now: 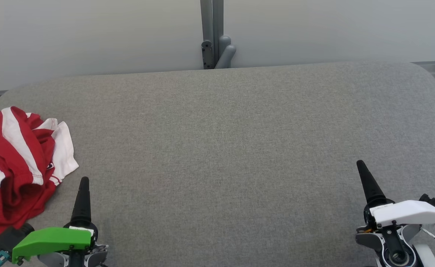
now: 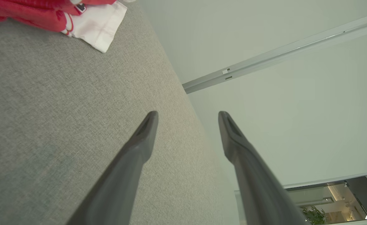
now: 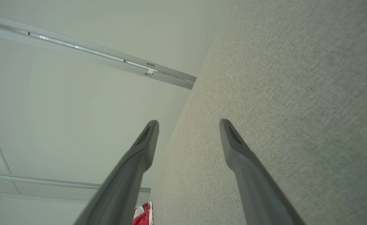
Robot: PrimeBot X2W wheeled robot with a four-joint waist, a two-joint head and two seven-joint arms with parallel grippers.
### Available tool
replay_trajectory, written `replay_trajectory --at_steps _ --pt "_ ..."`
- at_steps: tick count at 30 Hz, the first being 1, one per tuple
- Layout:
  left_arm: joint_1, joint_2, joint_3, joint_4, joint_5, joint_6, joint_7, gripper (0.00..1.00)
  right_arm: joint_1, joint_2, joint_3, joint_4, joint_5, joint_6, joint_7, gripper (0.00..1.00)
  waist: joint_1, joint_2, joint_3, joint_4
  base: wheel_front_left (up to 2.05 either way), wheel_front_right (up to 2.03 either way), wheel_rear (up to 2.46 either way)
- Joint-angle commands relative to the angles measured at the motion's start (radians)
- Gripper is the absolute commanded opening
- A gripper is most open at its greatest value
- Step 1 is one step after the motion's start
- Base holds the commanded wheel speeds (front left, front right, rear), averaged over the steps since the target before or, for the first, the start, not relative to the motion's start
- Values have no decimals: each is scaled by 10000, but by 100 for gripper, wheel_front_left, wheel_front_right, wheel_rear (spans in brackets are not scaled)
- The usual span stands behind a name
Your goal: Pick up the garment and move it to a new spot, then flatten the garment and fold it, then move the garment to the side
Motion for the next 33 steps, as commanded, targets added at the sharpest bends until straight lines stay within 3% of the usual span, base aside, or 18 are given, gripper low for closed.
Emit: replay_trajectory --at_steps 1,33 --pt "-262 101 -2 -133 428 -8 -94 100 -271 -76 50 -149 -384 3 -112 100 0 0 1 1 0 0 0" --pt "-367 75 -233 667 5545 277 -1247 100 -551 -179 672 413 -5110 5 -1281 100 0 0 122 -12 0 0 0"
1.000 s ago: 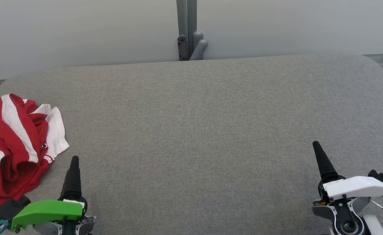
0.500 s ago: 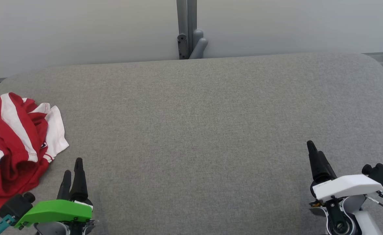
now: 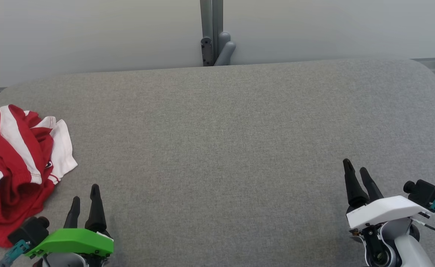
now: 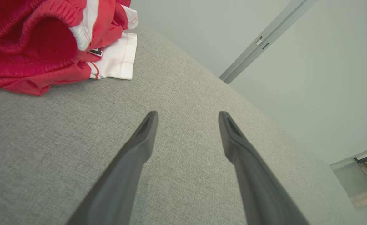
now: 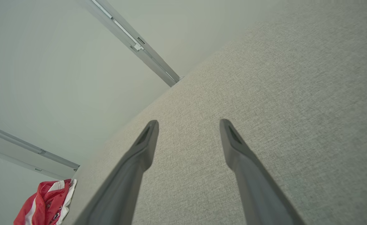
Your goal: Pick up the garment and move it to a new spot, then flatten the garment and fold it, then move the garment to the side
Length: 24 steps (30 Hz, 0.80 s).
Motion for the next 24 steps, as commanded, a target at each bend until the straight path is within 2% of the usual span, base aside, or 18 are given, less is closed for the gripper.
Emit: replay_trajectory --at_steps 1,24 --pt "-310 92 -10 -97 393 73 -105 100 -258 -88 48 -128 -344 3 -123 100 0 0 4 -2 0 0 0" --pt "-100 320 -450 -375 3127 597 -727 100 -312 -21 -100 -32 -3246 5 -763 100 0 0 82 -16 0 0 0"
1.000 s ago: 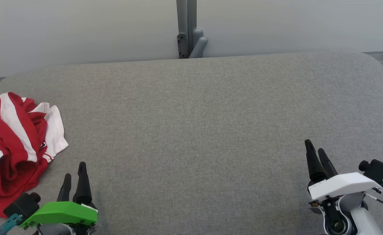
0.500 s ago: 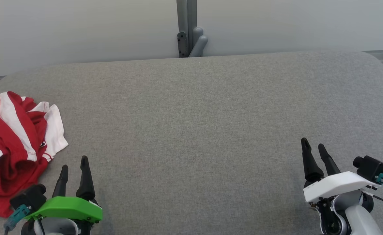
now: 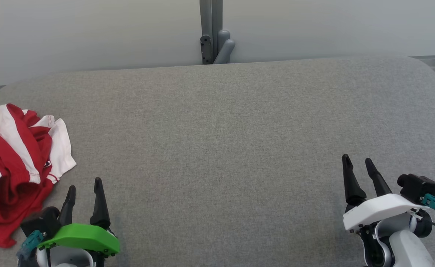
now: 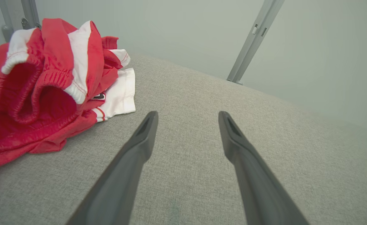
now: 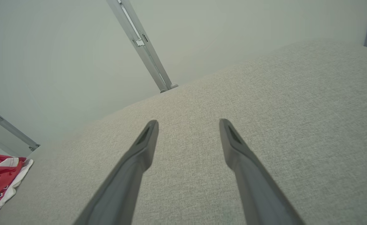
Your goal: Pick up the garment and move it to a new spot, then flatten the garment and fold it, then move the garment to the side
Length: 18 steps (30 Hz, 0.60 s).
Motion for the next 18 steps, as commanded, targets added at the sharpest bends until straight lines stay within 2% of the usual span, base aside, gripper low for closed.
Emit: replay_trajectory --at_steps 1,18 --pt "-24 68 3 -13 274 105 -98 100 -148 -3 -6 7 -321 5 -120 100 0 0 -3 -4 0 0 0" --pt "183 103 -47 427 1802 295 -484 100 -52 30 96 407 -1822 4 -502 100 0 0 -90 -50 0 0 0"
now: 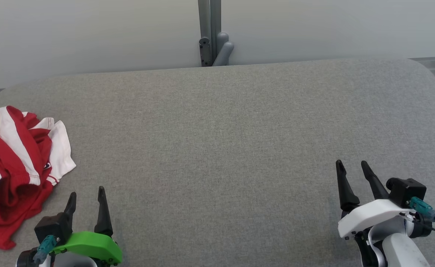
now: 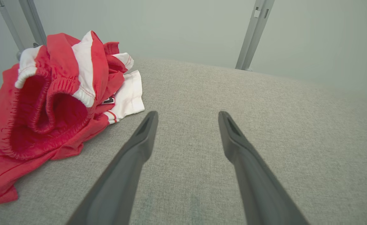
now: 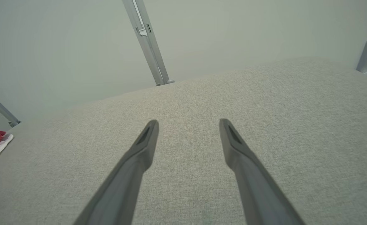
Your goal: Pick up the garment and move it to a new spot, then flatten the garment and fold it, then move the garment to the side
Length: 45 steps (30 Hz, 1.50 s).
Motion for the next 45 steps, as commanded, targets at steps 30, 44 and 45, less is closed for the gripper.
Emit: replay_trajectory --at_steps 30,44,45 --pt "-138 -52 180 361 2265 281 -640 100 -238 -105 165 323 -2418 2 -644 100 0 -1 316 493 0 0 0" --pt "-421 -154 1018 971 1718 -68 -606 100 -981 -208 1765 367 -2148 2 -633 100 0 -1 1073 3279 0 0 0" --pt "-479 -129 1077 1019 1762 -99 -606 100 -1089 -222 1973 429 -2140 2 -633 100 0 -1 1131 3395 0 0 0"
